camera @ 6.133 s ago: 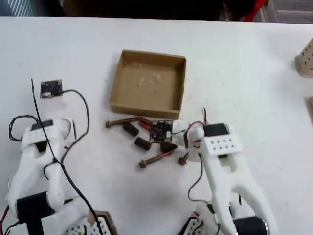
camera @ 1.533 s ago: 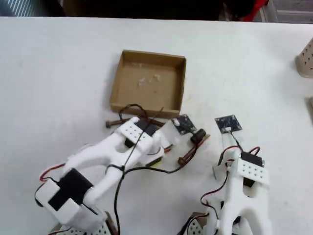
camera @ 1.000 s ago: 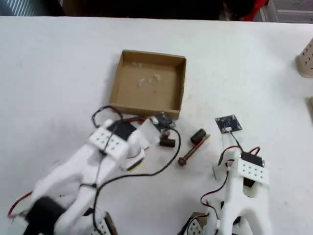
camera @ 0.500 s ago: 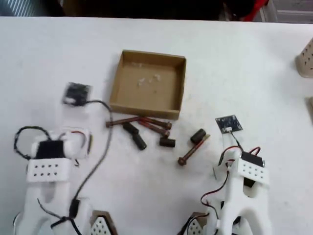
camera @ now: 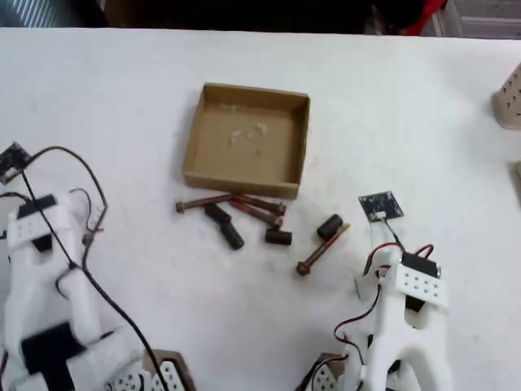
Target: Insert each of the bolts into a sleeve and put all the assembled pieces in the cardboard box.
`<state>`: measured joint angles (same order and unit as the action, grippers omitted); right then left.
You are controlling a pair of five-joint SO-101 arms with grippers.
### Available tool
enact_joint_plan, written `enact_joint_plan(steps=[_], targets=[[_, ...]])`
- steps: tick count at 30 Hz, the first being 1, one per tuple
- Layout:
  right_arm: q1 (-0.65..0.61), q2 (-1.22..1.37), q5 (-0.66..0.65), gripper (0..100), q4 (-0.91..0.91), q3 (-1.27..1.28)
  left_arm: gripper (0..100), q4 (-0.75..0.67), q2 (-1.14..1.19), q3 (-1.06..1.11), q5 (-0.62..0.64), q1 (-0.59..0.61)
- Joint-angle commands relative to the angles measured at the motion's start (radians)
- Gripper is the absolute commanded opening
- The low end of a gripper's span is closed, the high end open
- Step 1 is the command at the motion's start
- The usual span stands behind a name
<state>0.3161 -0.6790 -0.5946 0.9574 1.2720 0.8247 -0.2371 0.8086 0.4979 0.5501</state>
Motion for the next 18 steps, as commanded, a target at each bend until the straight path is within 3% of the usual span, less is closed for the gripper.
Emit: enact_joint_plan(steps=[1, 5, 7, 11, 18], targets=[[0.01, -0.022, -0.008, 1.7, -0.01, -0.003, 2, 0.052, 0.272, -0.239, 0.026, 0.028], [0.008, -0.022, -0.008, 1.7, -0.012, -0.002, 3, 0.236, 0.446, -0.439, 0.015, 0.031], [0.008, -0.021, -0.008, 1.7, -0.012, -0.002, 9, 0.299, 0.496, -0.505, -0.032, 0.025], [0.008, -0.021, -0.008, 1.7, -0.013, -0.002, 20, 0.322, 0.509, -0.539, -0.034, 0.016], [0.007, -0.021, -0.008, 1.7, -0.013, -0.002, 20, 0.342, 0.392, -0.508, -0.103, 0.015]])
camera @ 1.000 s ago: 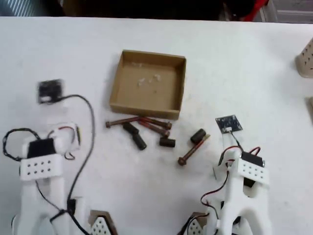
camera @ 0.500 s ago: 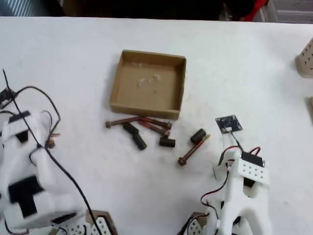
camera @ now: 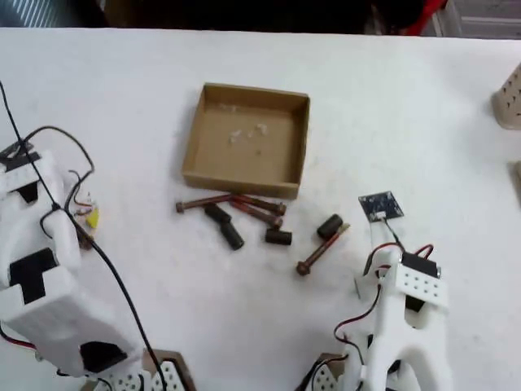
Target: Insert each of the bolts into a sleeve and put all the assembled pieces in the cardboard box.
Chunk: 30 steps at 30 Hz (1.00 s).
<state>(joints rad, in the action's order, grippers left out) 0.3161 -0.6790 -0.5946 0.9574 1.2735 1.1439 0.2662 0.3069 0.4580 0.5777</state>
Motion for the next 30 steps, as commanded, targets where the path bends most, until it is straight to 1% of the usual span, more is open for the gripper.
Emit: enact_joint_plan(steps=[1, 4, 8, 12, 14, 15, 19, 24, 26, 30], targets=[[0.007, -0.021, -0.008, 1.7, -0.013, -0.003, 20, 0.025, -0.153, 0.012, -0.075, -0.015], [0.007, -0.021, -0.008, 1.7, -0.013, -0.003, 20, 0.018, -0.288, 0.086, -0.114, -0.022], [0.007, -0.021, -0.008, 1.7, -0.013, -0.003, 20, 0.021, -0.414, 0.144, -0.236, -0.028], [0.007, -0.021, -0.008, 1.7, -0.013, -0.003, 19, 0.049, -0.407, 0.146, -0.391, -0.007], [0.007, -0.021, -0.008, 1.7, -0.013, -0.003, 17, 0.064, -0.384, 0.146, -0.453, 0.005], [0.007, -0.021, -0.009, 1.7, -0.013, -0.003, 14, 0.071, -0.372, 0.146, -0.508, 0.005], [0.007, -0.021, -0.009, 1.7, -0.013, -0.003, 2, 0.081, -0.341, 0.153, -0.815, 0.004], [0.005, -0.021, -0.009, 1.7, -0.013, -0.003, 3, 0.086, -0.337, 0.229, -1.142, 0.004], [0.005, -0.021, -0.009, 1.7, -0.013, -0.003, 3, 0.049, -0.335, 0.273, -1.224, 0.004], [0.005, -0.021, -0.009, 1.7, -0.013, -0.003, 3, -0.072, -0.335, 0.364, -1.284, 0.015]])
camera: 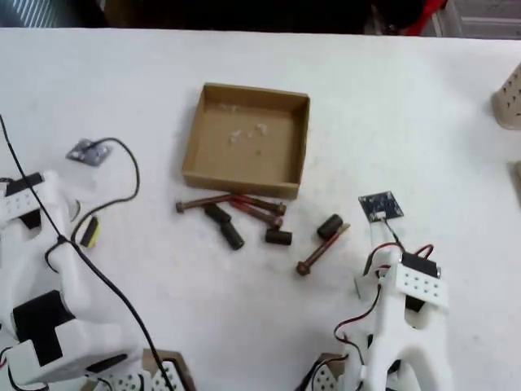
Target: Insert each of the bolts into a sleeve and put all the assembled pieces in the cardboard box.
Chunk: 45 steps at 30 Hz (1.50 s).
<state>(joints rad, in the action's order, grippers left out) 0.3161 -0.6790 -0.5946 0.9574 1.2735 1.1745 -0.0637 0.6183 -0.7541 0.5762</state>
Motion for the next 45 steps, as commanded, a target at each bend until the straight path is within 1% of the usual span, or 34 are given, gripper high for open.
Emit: enact_joint_plan(steps=[1, 3, 7, 10, 17, 19, 24, 26, 30, 32, 36, 38, 41, 45], targets=[[0.005, -0.021, -0.009, 1.7, -0.013, -0.003, 3, -0.127, -0.005, 0.064, -0.074, 0.016], [0.005, -0.021, -0.009, 1.7, -0.013, -0.003, 3, -0.152, -0.004, 0.077, -0.075, 0.016], [0.005, -0.021, -0.009, 1.7, -0.013, -0.003, 3, -0.157, -0.002, 0.075, -0.069, 0.01], [0.005, -0.021, -0.014, 1.7, -0.013, -0.003, 3, -0.19, -0.002, 0.084, -0.068, -0.015], [0.008, -0.021, -0.032, 1.7, -0.013, -0.003, 3, -0.19, -0.001, 0.086, -0.066, -0.107], [0.01, -0.021, -0.032, 1.7, -0.013, -0.003, 3, -0.196, -0.001, 0.078, -0.025, -0.134], [0.01, -0.021, -0.032, 1.7, -0.013, -0.003, 3, -0.19, -0.01, -0.017, 0.187, -0.16], [0.01, -0.021, -0.032, 1.7, -0.013, -0.003, 3, -0.129, -0.012, -0.08, 0.238, -0.157], [0.01, -0.021, -0.032, 1.7, -0.013, -0.003, 3, 0.068, -0.007, -0.218, 0.241, -0.154], [0.01, -0.021, -0.032, 1.7, -0.013, -0.003, 3, 0.135, -0.002, -0.252, 0.21, -0.137], [0.01, -0.021, -0.032, 1.7, -0.013, -0.003, 3, 0.245, 0.002, -0.253, 0.021, -0.119], [0.01, -0.021, -0.032, 1.7, -0.013, -0.003, 3, 0.29, 0.033, -0.262, -0.037, -0.101], [0.01, -0.021, -0.032, 1.7, -0.013, -0.003, 3, 0.285, 0.122, -0.265, -0.101, -0.076], [0.01, -0.021, -0.032, 1.7, -0.013, -0.003, 2, 0.222, 0.231, -0.273, -0.18, -0.053]])
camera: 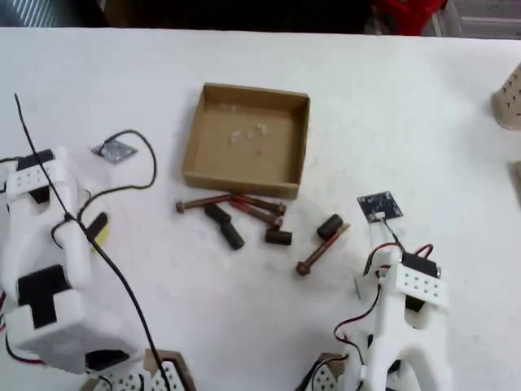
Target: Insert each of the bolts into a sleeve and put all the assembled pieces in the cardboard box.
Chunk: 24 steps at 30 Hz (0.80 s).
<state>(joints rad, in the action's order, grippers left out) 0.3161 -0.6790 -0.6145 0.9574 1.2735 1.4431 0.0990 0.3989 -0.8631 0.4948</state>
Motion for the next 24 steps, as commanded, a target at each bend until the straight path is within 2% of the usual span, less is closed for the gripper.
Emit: enact_joint_plan(steps=[1, 8, 15, 24], targets=[[0.01, -0.021, -0.011, 1.7, -0.013, -0.003, 2, -0.063, 0.082, -0.063, -0.078, 0.041], [0.008, -0.021, -0.012, 1.7, -0.013, -0.003, 2, -0.178, 0.125, -0.078, -0.074, 0.059], [0.007, -0.021, -0.014, 1.7, -0.013, -0.003, 2, -0.353, 0.222, -0.089, 0.16, -0.041], [0.008, -0.021, -0.014, 1.7, -0.013, -0.003, 2, -0.358, 0.234, -0.207, 0.373, -0.131]])
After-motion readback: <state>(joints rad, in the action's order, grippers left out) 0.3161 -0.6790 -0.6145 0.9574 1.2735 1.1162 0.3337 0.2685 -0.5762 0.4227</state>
